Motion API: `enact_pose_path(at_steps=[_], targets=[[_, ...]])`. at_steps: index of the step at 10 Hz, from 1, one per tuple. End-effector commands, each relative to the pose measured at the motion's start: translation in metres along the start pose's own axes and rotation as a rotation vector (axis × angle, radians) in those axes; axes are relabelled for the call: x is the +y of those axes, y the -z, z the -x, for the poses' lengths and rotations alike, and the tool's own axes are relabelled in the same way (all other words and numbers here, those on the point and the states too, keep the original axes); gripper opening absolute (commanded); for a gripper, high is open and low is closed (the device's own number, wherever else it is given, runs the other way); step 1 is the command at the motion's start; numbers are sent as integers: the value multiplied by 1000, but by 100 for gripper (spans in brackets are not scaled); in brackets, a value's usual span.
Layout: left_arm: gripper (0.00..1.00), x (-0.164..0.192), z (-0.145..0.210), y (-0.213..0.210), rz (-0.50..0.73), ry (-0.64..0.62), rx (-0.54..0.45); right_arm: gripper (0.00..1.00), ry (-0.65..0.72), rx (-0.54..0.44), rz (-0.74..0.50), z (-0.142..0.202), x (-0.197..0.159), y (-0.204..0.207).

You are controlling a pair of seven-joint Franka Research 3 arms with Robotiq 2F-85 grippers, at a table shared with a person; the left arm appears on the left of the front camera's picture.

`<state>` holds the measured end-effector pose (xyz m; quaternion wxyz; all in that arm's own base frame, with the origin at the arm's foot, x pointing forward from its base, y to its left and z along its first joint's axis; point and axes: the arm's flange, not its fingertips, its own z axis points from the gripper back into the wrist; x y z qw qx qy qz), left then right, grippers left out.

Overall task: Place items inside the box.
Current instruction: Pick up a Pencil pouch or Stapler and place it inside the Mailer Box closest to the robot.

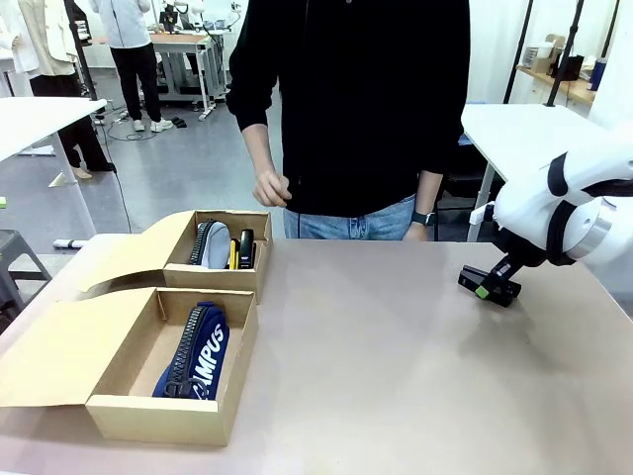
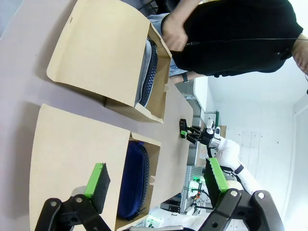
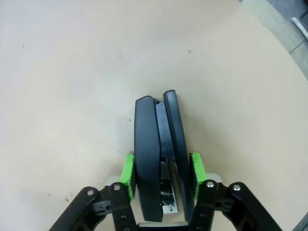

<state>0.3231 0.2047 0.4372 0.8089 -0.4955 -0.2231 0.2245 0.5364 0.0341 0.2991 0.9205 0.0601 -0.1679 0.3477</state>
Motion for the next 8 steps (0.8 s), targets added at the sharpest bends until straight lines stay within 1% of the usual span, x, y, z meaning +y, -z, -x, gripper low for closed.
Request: enact_pose_path(at_steps=[1, 5, 6, 7, 8], targets=[[100, 1, 1, -1, 20, 20, -1, 0, -3, -31, -26, 3, -4, 0], [100, 1, 1, -1, 20, 20, -1, 0, 10, -29, -49, 5, -2, -4], [100, 1, 1, -1, 20, 20, -1, 0, 61, -52, -47, 9, 3, -18], [100, 1, 1, -1, 20, 20, -1, 0, 288, -41, -71, 19, 19, -56], [100, 1, 1, -1, 20, 20, -1, 0, 461, 13, -100, 40, 43, -104]])
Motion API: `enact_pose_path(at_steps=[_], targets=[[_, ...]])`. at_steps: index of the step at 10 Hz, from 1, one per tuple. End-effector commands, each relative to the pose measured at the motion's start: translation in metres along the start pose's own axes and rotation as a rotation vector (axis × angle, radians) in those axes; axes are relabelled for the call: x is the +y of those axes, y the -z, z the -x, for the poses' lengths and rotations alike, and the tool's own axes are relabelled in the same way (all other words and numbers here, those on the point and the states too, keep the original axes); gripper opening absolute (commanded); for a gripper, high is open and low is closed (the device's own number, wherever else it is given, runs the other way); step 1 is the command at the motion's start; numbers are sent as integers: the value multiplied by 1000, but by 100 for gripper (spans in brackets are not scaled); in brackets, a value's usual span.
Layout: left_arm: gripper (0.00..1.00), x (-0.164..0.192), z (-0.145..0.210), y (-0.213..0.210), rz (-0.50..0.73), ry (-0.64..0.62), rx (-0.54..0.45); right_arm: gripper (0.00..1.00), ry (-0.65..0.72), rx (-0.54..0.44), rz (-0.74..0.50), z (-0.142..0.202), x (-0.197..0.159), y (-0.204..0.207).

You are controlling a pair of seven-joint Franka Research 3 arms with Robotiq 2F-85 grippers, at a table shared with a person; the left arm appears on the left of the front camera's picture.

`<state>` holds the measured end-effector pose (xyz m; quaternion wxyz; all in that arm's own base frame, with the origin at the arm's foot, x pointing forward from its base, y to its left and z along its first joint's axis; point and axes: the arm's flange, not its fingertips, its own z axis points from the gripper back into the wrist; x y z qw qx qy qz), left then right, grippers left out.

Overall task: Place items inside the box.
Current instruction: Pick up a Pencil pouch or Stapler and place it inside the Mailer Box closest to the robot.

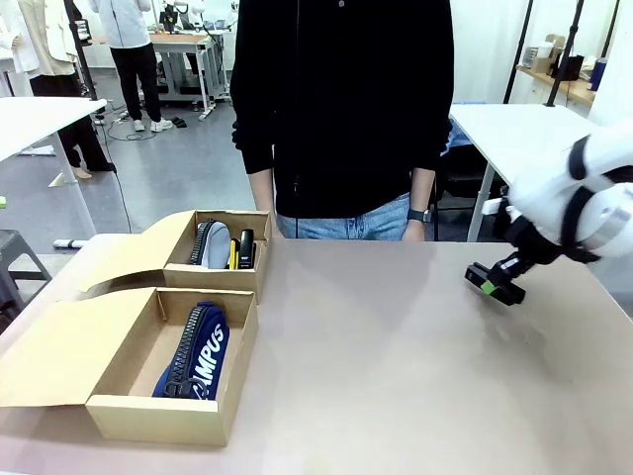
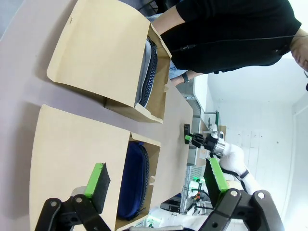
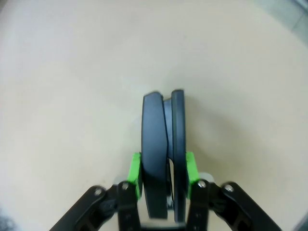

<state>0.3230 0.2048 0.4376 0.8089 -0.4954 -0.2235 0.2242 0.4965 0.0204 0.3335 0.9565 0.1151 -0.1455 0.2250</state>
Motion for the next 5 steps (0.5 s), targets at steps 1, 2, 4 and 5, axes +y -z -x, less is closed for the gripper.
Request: enact_pose_path(at_steps=[1, 2, 4, 5], targets=[[100, 1, 1, -1, 20, 19, 0, 0, 279, -23, -27, 59, 43, -102], [100, 1, 1, -1, 20, 19, 0, 0, 333, -77, -46, 97, 57, -135], [100, 1, 1, -1, 20, 19, 0, 0, 358, -122, -116, 154, 73, -164], [100, 1, 1, -1, 20, 19, 0, 0, 337, -131, -163, 173, 77, -172]])
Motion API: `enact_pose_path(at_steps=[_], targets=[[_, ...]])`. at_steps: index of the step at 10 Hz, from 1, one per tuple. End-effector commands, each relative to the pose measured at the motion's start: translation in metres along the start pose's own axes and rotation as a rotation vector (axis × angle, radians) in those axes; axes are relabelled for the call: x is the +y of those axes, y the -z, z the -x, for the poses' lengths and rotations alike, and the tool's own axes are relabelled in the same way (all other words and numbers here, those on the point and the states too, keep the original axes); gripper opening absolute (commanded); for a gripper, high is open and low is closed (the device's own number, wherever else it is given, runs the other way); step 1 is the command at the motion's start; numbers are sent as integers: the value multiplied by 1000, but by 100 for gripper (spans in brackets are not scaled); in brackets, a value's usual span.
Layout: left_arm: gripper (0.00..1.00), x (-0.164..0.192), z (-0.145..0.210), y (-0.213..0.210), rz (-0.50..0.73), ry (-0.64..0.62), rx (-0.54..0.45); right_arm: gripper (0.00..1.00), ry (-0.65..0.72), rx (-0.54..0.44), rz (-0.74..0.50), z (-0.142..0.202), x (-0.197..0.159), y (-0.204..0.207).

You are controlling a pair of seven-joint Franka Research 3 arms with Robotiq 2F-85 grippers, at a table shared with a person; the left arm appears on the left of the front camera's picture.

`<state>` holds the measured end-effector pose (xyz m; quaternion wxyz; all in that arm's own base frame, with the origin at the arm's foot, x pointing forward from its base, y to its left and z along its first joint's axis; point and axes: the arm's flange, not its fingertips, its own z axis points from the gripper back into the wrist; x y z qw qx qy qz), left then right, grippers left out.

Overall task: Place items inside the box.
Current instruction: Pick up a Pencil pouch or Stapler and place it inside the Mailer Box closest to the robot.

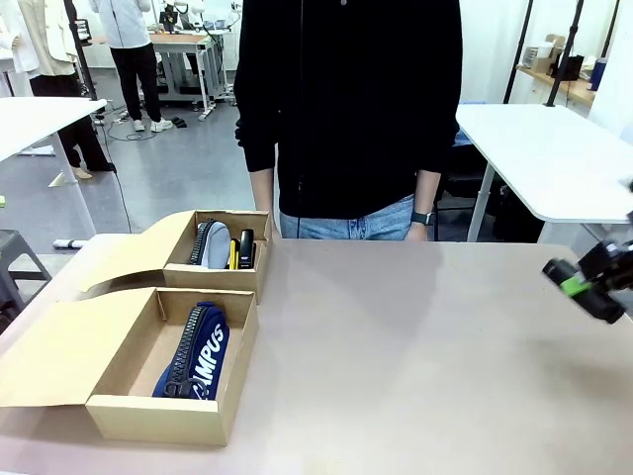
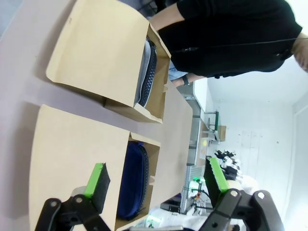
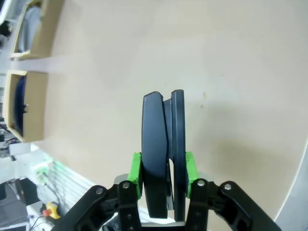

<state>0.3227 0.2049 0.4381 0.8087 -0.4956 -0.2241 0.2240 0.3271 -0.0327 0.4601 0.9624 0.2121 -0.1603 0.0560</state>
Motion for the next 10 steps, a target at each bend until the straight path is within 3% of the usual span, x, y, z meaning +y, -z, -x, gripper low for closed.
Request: enact_pose_path(at_steps=[1, 2, 3, 4, 6, 7, 10], targets=[[100, 2, 1, 0, 19, 18, 0, 0, -13, 25, -104, 61, -6, -8], [100, 2, 1, 0, 19, 18, 0, 0, 0, 0, 0, 0, 0, 0], [100, 2, 1, 0, 19, 18, 0, 0, 0, 0, 0, 0, 0, 0], [100, 2, 1, 0, 19, 18, 0, 42, -17, -7, -52, 16, -1, -27], [100, 2, 1, 0, 19, 18, 0, 42, -149, 59, -176, 1, 36, 2], [100, 2, 1, 0, 19, 18, 0, 42, -113, 81, -191, -11, 80, 19], [100, 2, 1, 0, 19, 18, 0, 42, 25, 95, -47, -24, 213, 88]])
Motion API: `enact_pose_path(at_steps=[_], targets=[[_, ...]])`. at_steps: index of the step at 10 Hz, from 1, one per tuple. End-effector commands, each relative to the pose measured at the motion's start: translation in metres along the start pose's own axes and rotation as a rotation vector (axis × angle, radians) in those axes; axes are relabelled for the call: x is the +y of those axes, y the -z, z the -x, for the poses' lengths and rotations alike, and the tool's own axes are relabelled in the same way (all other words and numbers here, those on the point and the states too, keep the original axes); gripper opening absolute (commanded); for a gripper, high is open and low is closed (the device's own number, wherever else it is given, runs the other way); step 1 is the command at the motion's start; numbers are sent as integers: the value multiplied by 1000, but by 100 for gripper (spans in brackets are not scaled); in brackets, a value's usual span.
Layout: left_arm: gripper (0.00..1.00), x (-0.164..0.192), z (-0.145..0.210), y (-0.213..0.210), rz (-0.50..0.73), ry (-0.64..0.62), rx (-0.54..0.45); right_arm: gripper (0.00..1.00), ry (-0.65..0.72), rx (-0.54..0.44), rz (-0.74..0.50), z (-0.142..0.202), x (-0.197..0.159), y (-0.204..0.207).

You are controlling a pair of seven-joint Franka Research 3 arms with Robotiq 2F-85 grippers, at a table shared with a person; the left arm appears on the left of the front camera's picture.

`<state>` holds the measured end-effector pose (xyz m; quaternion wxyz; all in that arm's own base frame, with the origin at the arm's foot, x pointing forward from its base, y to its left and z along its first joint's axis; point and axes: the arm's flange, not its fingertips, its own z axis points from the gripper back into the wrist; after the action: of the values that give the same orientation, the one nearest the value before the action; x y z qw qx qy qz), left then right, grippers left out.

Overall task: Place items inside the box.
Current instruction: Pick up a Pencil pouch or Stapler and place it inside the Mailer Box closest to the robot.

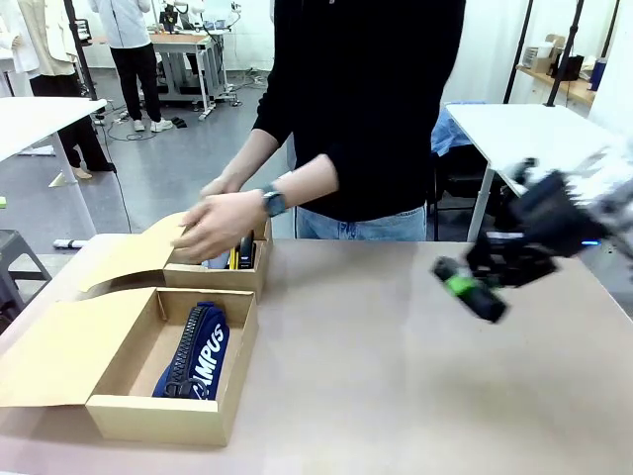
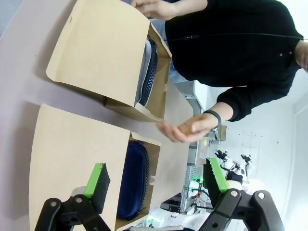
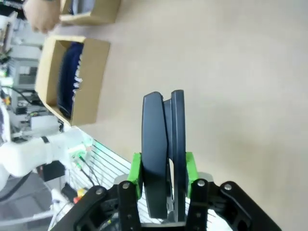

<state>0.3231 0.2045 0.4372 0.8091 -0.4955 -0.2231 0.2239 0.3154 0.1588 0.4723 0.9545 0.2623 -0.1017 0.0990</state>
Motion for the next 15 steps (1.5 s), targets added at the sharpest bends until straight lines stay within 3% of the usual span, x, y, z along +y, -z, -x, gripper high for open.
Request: enact_pose_path(at_steps=[1, 2, 3, 4, 6, 8, 9, 13, 15], targets=[[100, 1, 1, -1, 20, 19, -2, 42, 53, -94, 45, -29, 63, 44], [100, 1, 1, -1, 20, 19, -2, 42, -16, -188, 25, -26, 90, 67], [100, 1, 1, -1, 20, 19, -2, 42, -65, -205, 45, -25, 100, 80], [100, 1, 1, -1, 20, 19, -2, 42, -27, -204, 86, -31, 87, 73], [100, 1, 1, -1, 20, 19, -2, 42, 209, -4, 110, -32, 5, 21], [100, 1, 1, -1, 20, 19, -2, 42, 348, -40, -55, -6, -57, -34], [100, 1, 1, -1, 20, 19, -2, 42, 363, -44, -114, 4, -68, -45], [100, 1, 1, -1, 20, 19, -2, 42, 328, 36, -147, -4, -69, -29], [100, 1, 1, -1, 20, 19, -2, 42, 316, 19, -164, -3, -68, -28]])
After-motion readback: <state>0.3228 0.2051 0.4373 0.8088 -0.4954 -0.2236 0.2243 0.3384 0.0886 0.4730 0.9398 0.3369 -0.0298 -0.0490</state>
